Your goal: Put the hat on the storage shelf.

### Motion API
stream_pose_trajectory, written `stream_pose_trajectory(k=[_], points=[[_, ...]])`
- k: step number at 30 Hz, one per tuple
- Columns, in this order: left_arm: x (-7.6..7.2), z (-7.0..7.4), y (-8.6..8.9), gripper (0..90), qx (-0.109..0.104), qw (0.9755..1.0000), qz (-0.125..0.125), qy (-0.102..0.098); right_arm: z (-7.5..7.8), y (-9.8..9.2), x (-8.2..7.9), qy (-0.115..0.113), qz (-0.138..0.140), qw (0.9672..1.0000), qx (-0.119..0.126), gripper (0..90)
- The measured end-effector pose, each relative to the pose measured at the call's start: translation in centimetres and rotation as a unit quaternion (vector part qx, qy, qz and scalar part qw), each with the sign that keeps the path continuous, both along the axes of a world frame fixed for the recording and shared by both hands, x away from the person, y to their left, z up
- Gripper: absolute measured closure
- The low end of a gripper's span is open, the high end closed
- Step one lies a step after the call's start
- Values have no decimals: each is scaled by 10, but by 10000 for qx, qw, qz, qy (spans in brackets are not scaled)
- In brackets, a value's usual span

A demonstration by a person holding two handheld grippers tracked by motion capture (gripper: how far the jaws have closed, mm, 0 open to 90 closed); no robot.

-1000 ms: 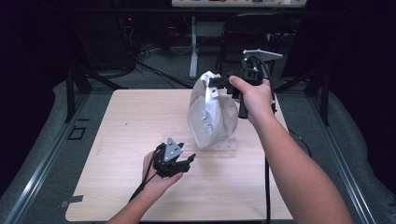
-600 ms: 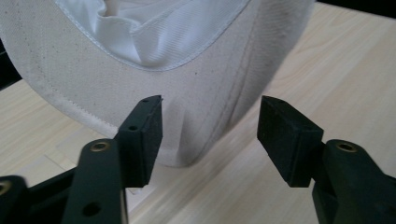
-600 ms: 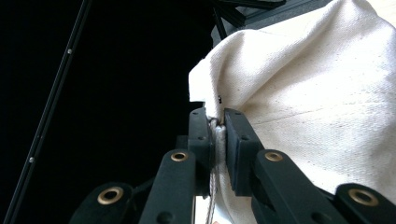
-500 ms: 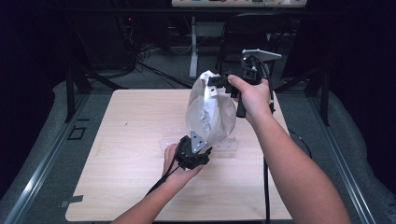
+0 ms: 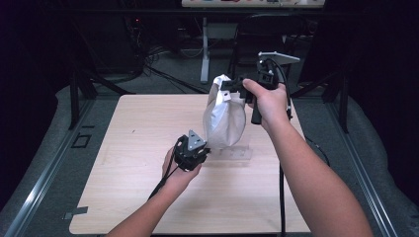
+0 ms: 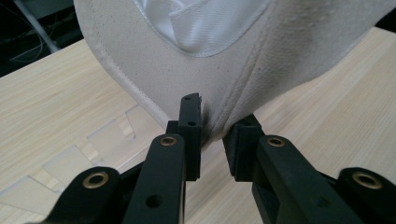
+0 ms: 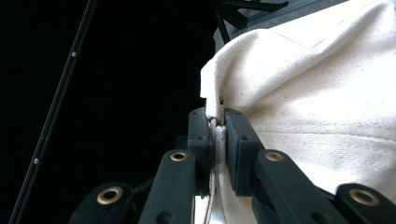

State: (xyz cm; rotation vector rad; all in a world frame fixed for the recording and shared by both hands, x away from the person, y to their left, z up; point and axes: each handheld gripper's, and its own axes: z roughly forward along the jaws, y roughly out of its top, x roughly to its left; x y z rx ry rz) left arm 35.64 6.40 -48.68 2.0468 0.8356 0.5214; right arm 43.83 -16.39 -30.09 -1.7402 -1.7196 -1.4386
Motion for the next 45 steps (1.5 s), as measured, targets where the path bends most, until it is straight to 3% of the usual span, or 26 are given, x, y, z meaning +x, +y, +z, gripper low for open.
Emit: stream_pose_trajectory(k=[2, 5, 10, 14, 19, 24, 31, 40, 45], points=[[2, -2, 3, 797, -236, 9997, -76, 91, -1, 2, 0, 0, 23, 10000, -17, 818], [5, -4, 6, 802, -418, 9987, -199, 204, -1, 6, 0, 7, 62, 10000, -61, 818], [7, -7, 5, 806, -427, 9984, -252, 259, -3, 7, 1, 18, 79, 9999, -117, 818], [8, -14, 4, 809, -568, 9974, -310, 322, -8, 7, 2, 55, 72, 9999, -128, 818], [7, -20, 5, 810, -601, 9974, -282, 286, -13, 7, 3, 95, 83, 9998, -119, 818], [2, -22, 7, 827, -498, 9984, -72, 243, -17, 12, 4, 132, 148, 9998, -103, 817], [0, -25, 7, 840, -534, 9980, 173, 298, -21, 18, 2, 111, 225, 9994, -220, 816], [0, -26, 5, 843, -481, 9981, 173, 337, -27, 15, 2, 115, 214, 9994, -249, 812], [3, -26, 5, 847, -498, 9978, 174, 395, -26, 11, 0, 31, 183, 9994, -293, 764]])
